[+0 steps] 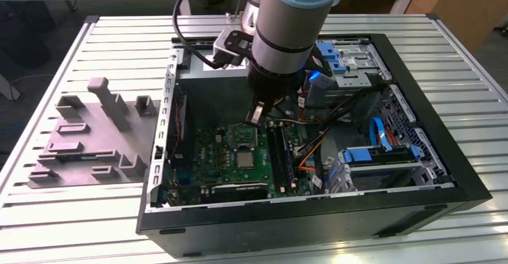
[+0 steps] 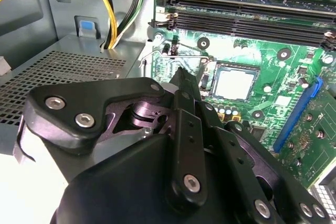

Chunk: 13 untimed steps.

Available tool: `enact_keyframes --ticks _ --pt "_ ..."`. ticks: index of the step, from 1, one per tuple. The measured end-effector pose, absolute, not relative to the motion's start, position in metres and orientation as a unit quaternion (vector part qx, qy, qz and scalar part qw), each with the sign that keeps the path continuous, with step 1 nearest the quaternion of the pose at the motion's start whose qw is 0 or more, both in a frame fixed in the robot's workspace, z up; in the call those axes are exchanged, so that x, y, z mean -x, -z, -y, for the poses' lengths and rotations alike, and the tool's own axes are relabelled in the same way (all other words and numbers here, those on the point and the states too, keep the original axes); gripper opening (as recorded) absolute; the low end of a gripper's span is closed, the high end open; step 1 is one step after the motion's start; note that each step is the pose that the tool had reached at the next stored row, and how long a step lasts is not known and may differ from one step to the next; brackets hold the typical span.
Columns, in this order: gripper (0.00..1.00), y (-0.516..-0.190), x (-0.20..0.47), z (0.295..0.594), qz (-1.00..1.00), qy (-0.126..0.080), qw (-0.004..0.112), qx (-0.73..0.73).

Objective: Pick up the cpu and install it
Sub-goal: 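Close the cpu cover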

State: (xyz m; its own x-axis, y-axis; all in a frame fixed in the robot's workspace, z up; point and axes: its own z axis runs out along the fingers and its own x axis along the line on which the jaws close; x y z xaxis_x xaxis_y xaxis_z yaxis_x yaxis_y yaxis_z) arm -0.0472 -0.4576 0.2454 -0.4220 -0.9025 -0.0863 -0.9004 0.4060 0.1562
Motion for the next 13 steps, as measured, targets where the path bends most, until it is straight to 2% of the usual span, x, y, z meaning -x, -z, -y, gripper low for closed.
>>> enact_keyframes --ticks 7,13 --pt "0.11 -0.2455 0.0473 0.4589 0.840 0.076 0.014 -0.538" --pt "0.11 -0.2454 0.0479 0.4610 0.839 0.072 0.017 -0.539"
